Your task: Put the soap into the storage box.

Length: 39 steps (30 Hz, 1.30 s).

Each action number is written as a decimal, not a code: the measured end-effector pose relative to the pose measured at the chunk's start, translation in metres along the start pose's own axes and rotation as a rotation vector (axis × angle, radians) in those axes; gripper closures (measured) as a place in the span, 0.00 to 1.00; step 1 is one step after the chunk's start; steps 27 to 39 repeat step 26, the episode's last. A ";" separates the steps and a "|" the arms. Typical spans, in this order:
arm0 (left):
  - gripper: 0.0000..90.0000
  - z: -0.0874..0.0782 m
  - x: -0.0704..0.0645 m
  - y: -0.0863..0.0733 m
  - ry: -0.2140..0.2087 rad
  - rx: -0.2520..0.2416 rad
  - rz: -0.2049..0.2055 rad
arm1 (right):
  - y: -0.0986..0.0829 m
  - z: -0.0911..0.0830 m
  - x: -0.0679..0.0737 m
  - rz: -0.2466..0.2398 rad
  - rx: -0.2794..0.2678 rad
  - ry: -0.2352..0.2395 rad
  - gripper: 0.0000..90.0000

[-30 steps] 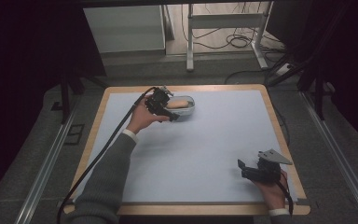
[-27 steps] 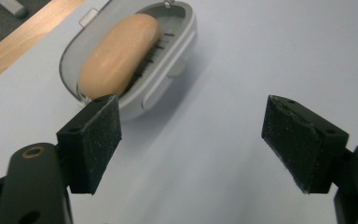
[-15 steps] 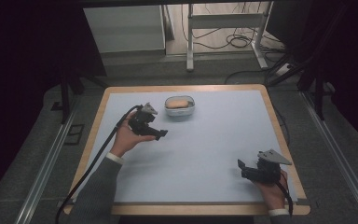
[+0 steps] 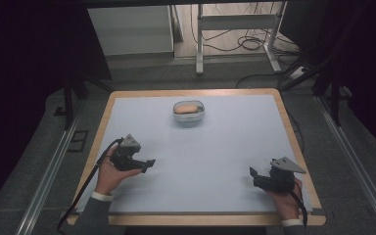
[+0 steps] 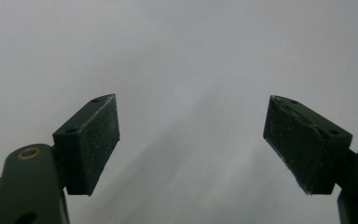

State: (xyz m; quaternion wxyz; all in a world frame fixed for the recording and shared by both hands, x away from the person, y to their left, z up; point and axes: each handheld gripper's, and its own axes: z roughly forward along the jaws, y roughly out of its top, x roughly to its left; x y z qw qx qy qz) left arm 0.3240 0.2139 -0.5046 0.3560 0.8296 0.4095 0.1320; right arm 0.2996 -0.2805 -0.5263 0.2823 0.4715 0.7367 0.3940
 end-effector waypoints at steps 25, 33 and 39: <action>0.21 -0.005 0.001 -0.023 0.013 -0.014 -0.028 | -0.001 -0.004 -0.002 0.016 -0.033 0.000 0.10; 0.21 -0.004 0.001 -0.023 0.014 -0.010 -0.027 | -0.001 -0.004 -0.002 0.021 -0.036 0.003 0.10; 0.21 -0.004 0.001 -0.023 0.014 -0.010 -0.027 | -0.001 -0.004 -0.002 0.021 -0.036 0.003 0.10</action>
